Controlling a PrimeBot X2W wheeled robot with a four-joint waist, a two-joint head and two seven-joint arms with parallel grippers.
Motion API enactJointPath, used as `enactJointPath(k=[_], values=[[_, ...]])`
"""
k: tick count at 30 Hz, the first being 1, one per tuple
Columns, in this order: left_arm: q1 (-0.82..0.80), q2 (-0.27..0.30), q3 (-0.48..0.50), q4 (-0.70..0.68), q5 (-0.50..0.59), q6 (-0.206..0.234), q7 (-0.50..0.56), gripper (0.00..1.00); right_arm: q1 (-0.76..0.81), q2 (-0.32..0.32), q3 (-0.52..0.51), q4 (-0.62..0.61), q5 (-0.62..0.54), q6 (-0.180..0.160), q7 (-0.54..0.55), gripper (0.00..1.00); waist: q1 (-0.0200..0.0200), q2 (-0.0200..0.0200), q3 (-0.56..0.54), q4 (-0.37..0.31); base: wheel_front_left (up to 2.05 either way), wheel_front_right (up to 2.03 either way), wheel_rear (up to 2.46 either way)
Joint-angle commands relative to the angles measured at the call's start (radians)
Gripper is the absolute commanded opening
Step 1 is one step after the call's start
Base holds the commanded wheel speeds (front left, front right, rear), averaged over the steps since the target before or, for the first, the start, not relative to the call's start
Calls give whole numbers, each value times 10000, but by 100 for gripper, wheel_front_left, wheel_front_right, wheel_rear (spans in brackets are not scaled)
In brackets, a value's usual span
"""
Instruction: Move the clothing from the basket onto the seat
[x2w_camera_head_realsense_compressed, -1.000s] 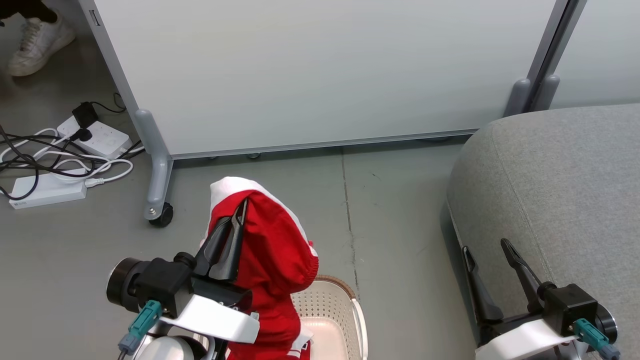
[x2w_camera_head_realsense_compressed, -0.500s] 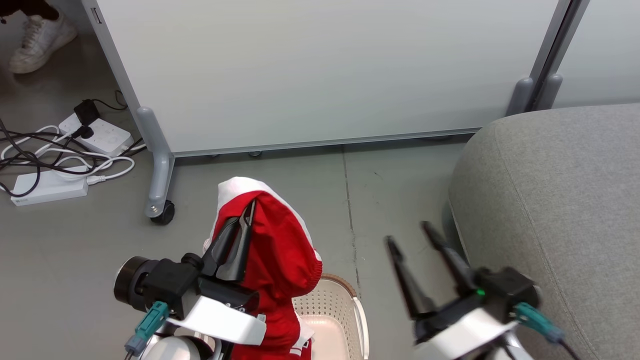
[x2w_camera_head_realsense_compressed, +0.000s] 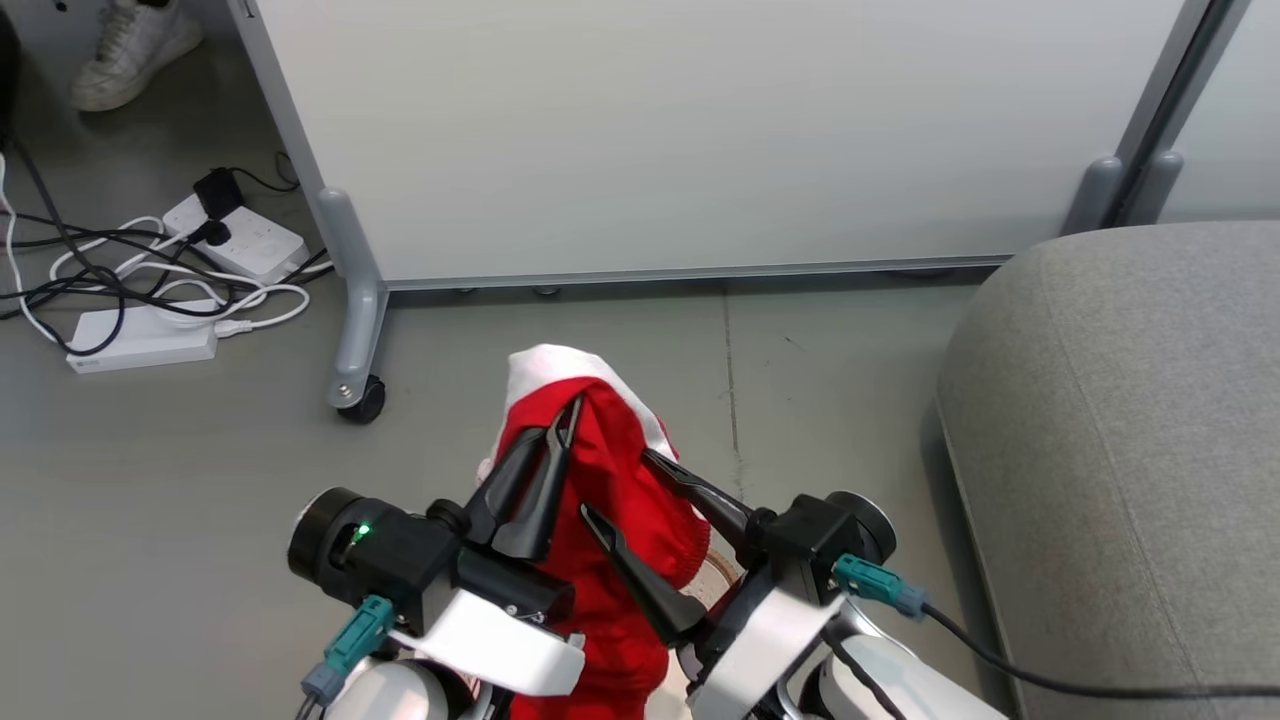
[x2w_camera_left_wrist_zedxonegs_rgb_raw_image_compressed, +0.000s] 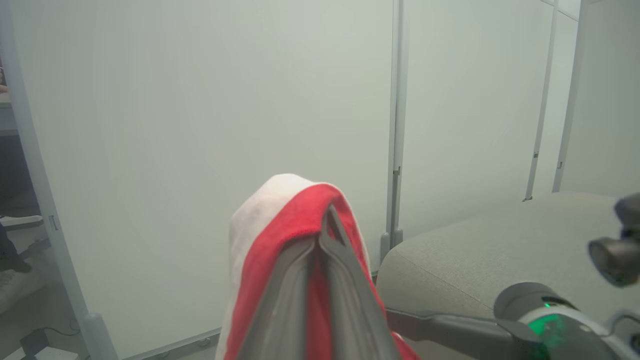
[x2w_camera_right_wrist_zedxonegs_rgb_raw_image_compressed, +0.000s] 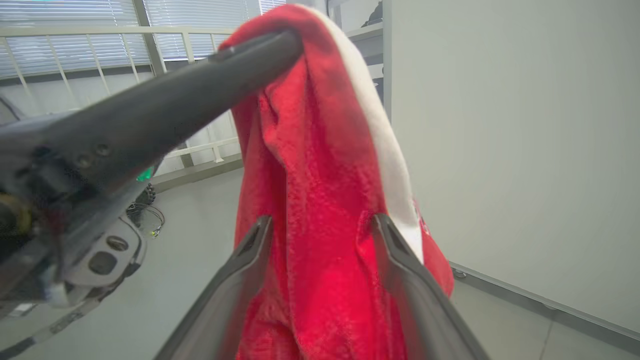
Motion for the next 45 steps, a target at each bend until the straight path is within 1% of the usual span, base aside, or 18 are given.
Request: enactJointPath(k=[1, 2, 5, 6, 7, 8, 14, 15, 16, 17, 18, 23, 26, 31, 35, 38, 45], values=[[-190, -15, -64, 18, 52, -65, -38, 0, -309, -41, 178, 307, 231, 5, -123, 100, 0, 0, 16, 114, 0, 0, 0], [-190, -15, -64, 18, 52, -65, -38, 0, -309, -41, 178, 307, 231, 5, -123, 100, 0, 0, 16, 114, 0, 0, 0], [-265, -73, -194, 43, 56, -105, -69, 0, -732, -33, 511, 824, 442, 5, -219, 100, 0, 0, 27, 217, 0, 0, 0], [-268, -85, -224, 50, 60, -115, -77, 0, -876, -42, 624, 974, 467, 5, -224, 97, 0, 0, 33, 242, 0, 0, 0], [-273, -100, -293, 79, 52, -142, -79, 0, -1067, -34, 843, 1171, 701, 5, -267, 16, 0, 0, 40, 292, 0, 0, 0], [-292, -104, -303, 90, 39, -154, -86, 0, -1155, -40, 932, 1257, 794, 5, -280, 0, 0, 0, 48, 311, 0, 0, 0], [-336, -93, -395, 147, -63, -185, -95, 0, -1439, -42, 1236, 1543, 1438, 5, -300, 0, 0, 0, 77, 346, 0, 0, 0], [-340, -87, -395, 142, -52, -176, -99, 1, -1463, -40, 1269, 1579, 1499, 5, -295, 0, 0, 0, 85, 334, 0, 0, 0], [-334, -76, -394, 152, -55, -156, -86, 42, -1462, -42, 1297, 1624, 1572, 5, -292, 0, 0, 0, 92, 320, 0, 0, 0], [-329, -68, -387, 155, -57, -123, -87, 85, -1479, -40, 1267, 1634, 1613, 5, -292, 0, 0, 0, 98, 301, 0, 0, 0], [-323, -49, -392, 164, -40, -103, -64, 100, -1490, -41, 1192, 1651, 1640, 5, -293, 0, 0, 0, 109, 274, 0, 0, 0], [-246, 97, -443, 6, 6, -187, -161, 100, -1572, -38, 671, 1668, 1618, 5, -293, 0, 0, 0, 174, 40, 0, 0, 0], [-109, 197, -585, -81, 55, -279, -192, 100, -1640, -42, 112, 1694, 1416, 5, -293, 0, 0, 0, 215, -94, 0, 0, 0], [51, 388, -1011, -120, 304, -436, 79, 100, -1553, -43, -911, 1873, 831, 5, -294, 0, 0, 0, 303, -347, 0, 0, 0], [210, 578, -1392, 80, 510, -567, 359, 100, -1321, -187, -1561, 1944, 465, 5, -293, 0, 0, 0, 372, -627, 0, 0, 0], [226, 626, -1694, 298, 610, -722, 500, 100, -1124, -318, -1939, 1986, 316, 5, -293, 0, 0, 0, 419, -855, 0, 0, 0], [260, 667, -2045, 715, 639, -854, 518, 100, -582, -614, -2660, 1831, 115, 5, -271, 0, 0, 0, 528, -1561, 0, 0, 0]])
